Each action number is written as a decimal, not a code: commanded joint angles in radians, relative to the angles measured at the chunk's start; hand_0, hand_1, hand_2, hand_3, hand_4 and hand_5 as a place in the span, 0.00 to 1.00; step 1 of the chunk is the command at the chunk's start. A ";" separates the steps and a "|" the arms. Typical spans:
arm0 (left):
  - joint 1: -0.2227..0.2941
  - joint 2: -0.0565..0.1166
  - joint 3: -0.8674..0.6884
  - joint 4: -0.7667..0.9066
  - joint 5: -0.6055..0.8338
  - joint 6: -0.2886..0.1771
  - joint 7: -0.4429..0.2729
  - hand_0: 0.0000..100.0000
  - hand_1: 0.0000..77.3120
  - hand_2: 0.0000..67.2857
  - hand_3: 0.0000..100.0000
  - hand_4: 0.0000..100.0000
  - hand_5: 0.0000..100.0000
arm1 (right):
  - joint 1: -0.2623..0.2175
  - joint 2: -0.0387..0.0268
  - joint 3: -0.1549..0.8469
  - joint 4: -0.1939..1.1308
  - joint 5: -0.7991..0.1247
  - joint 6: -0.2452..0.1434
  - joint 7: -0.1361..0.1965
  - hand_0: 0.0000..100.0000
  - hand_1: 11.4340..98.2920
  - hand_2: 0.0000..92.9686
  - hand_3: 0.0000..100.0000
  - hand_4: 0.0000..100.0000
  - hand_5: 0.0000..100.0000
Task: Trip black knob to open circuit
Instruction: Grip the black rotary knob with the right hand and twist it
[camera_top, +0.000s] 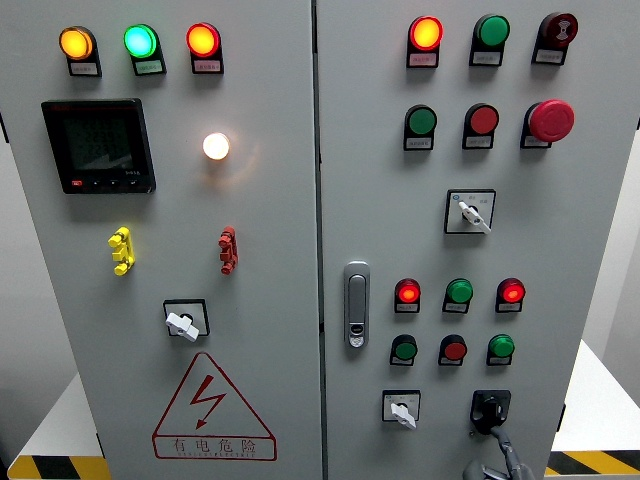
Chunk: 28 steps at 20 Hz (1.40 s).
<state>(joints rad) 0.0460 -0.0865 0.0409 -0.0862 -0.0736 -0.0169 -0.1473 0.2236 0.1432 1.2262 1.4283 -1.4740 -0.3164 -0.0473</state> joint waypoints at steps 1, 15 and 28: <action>0.000 -0.001 0.000 0.000 0.000 0.000 0.000 0.00 0.05 0.19 0.21 0.07 0.02 | 0.000 0.0010 -0.002 0.012 0.000 0.002 -0.002 0.94 0.59 0.07 0.97 0.96 1.00; 0.000 0.001 0.000 0.000 -0.002 0.000 0.000 0.00 0.05 0.19 0.21 0.07 0.02 | -0.001 -0.0066 0.006 0.004 0.000 0.002 -0.002 0.94 0.58 0.08 0.97 0.96 1.00; -0.002 0.001 -0.001 0.000 0.000 0.000 0.000 0.00 0.05 0.19 0.21 0.07 0.02 | -0.010 -0.0388 0.044 0.003 0.001 0.002 -0.003 0.94 0.57 0.08 0.97 0.96 1.00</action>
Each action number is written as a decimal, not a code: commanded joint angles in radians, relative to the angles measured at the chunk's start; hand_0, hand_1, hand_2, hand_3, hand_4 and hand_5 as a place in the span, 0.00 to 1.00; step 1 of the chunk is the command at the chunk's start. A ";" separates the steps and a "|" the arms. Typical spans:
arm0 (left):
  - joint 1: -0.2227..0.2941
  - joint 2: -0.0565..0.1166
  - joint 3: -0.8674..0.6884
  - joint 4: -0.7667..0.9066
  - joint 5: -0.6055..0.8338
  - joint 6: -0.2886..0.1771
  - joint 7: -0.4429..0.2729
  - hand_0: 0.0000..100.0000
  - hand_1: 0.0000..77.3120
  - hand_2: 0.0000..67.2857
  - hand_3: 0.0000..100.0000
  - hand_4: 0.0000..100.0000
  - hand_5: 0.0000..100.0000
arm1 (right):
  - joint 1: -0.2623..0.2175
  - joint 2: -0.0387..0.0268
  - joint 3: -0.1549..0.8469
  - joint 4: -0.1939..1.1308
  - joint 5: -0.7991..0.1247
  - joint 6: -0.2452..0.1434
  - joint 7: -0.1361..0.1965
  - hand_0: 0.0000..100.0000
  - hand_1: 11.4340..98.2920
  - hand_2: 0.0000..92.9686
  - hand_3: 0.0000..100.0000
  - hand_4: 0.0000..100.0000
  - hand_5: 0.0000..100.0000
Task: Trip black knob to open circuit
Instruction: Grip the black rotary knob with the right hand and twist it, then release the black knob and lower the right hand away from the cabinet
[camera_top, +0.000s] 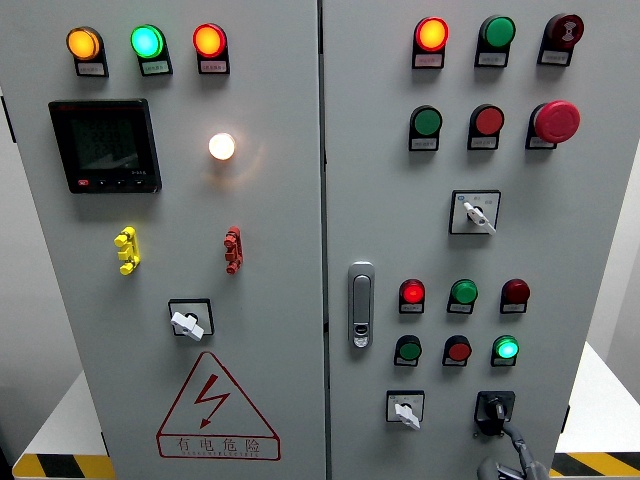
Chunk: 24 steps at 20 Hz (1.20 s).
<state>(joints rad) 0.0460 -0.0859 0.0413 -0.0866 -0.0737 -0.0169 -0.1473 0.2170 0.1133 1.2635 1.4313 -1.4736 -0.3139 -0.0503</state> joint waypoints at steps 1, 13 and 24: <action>0.000 0.000 0.000 0.001 0.000 0.000 0.000 0.00 0.05 0.19 0.21 0.07 0.02 | -0.007 -0.0105 0.008 0.001 0.001 -0.001 0.001 0.94 0.57 0.08 0.97 0.96 1.00; 0.000 0.000 0.000 0.001 0.000 0.000 0.000 0.00 0.05 0.19 0.21 0.07 0.02 | -0.047 -0.0320 0.051 0.023 -0.001 -0.010 0.010 0.90 0.53 0.10 0.80 0.77 1.00; -0.001 0.000 0.000 0.001 0.000 0.000 0.000 0.00 0.05 0.19 0.21 0.07 0.02 | -0.067 -0.0489 0.071 0.035 -0.001 -0.010 0.017 0.91 0.53 0.11 0.48 0.39 0.62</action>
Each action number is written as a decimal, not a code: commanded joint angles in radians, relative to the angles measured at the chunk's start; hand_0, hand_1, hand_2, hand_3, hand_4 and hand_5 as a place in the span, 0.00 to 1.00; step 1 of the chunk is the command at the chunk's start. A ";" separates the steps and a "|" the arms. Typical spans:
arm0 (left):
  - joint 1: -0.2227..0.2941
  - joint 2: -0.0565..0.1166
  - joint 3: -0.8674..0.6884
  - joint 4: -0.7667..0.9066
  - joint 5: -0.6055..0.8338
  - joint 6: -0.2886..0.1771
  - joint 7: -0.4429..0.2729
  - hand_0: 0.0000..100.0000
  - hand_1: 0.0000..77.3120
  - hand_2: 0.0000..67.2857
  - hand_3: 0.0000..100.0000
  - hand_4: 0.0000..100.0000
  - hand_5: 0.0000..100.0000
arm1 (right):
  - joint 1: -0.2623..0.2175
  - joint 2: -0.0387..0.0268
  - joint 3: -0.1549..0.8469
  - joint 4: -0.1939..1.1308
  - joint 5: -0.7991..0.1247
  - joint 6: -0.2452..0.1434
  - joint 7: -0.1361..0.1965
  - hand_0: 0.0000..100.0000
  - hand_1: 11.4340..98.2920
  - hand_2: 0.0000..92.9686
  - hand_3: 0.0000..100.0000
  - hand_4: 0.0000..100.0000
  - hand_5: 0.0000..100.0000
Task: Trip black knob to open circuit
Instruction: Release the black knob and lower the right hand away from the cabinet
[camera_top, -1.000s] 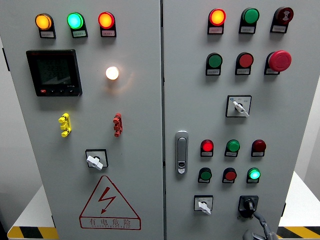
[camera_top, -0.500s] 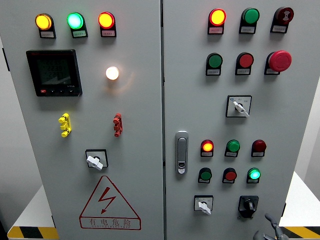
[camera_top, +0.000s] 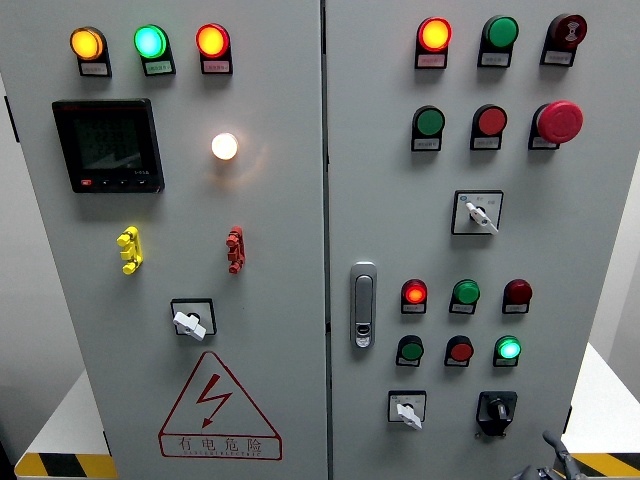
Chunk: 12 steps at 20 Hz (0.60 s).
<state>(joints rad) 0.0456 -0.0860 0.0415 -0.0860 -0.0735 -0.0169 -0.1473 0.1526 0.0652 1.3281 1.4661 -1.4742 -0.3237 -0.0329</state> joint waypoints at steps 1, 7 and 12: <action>0.000 0.000 0.000 -0.001 0.000 0.000 0.000 0.00 0.05 0.19 0.21 0.07 0.02 | -0.004 -0.0023 0.009 0.000 0.000 0.000 0.002 0.90 0.53 0.10 0.46 0.38 0.60; -0.001 0.000 0.000 0.000 0.000 0.000 0.000 0.00 0.05 0.19 0.21 0.07 0.02 | -0.030 -0.0467 0.039 -0.004 -0.001 0.005 0.038 0.90 0.53 0.11 0.41 0.35 0.58; -0.001 0.000 0.000 -0.001 0.000 0.000 0.000 0.00 0.05 0.19 0.21 0.07 0.02 | -0.030 -0.0468 0.039 -0.001 0.000 0.005 0.039 0.90 0.53 0.11 0.39 0.33 0.57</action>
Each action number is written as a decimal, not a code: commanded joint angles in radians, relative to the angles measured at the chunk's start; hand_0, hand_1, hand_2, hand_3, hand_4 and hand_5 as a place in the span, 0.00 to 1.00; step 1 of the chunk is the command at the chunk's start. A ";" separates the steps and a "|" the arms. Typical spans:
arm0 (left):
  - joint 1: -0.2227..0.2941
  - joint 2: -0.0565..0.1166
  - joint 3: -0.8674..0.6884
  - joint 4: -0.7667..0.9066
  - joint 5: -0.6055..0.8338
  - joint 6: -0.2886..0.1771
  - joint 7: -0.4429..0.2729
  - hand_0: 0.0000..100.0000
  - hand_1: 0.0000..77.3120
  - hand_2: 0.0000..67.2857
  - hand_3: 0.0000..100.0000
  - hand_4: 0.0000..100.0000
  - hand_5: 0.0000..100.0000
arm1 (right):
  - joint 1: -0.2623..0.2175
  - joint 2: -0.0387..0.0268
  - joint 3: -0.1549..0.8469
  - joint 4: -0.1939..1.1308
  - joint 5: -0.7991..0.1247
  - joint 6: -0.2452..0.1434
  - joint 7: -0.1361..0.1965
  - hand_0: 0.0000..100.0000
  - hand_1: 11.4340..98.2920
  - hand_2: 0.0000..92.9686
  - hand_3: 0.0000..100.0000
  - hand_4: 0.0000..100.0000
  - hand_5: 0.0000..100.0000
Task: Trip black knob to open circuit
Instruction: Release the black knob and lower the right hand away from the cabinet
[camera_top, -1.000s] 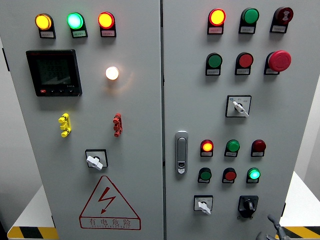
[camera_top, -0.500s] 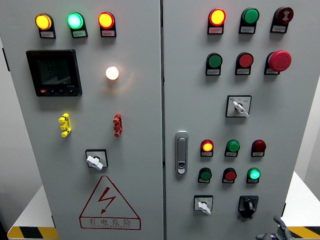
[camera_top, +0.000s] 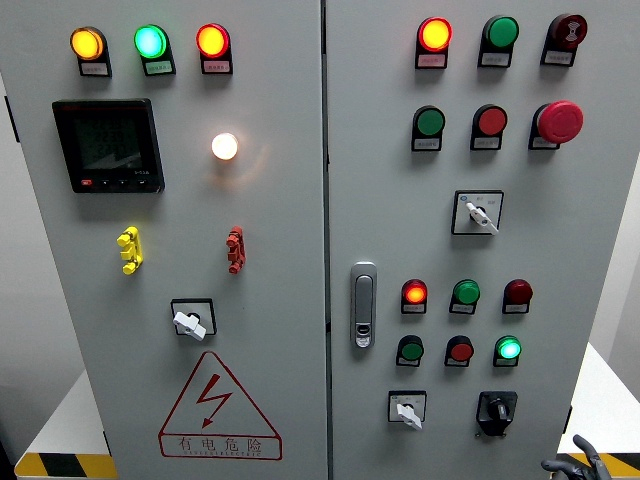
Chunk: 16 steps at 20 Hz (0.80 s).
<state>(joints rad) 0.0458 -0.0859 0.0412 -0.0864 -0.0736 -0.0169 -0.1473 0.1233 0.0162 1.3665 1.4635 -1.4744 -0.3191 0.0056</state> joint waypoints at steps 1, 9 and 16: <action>0.000 0.000 -0.001 0.000 0.000 0.000 0.000 0.00 0.05 0.19 0.21 0.07 0.02 | -0.001 0.0022 -0.001 0.001 0.000 0.000 0.001 0.90 0.53 0.11 0.39 0.32 0.56; 0.000 0.000 0.000 0.000 0.000 0.000 0.000 0.00 0.05 0.19 0.21 0.07 0.02 | 0.001 0.0099 -0.015 0.008 -0.003 0.006 0.001 0.91 0.51 0.11 0.36 0.31 0.52; 0.000 0.000 0.000 0.000 0.000 0.000 0.000 0.00 0.05 0.19 0.21 0.07 0.02 | 0.001 0.0099 -0.024 0.008 -0.014 0.005 -0.001 0.91 0.50 0.12 0.32 0.26 0.42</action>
<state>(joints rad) 0.0459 -0.0859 0.0413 -0.0865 -0.0738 -0.0169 -0.1473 0.1248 0.0265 1.3424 1.4711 -1.4859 -0.3142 0.0053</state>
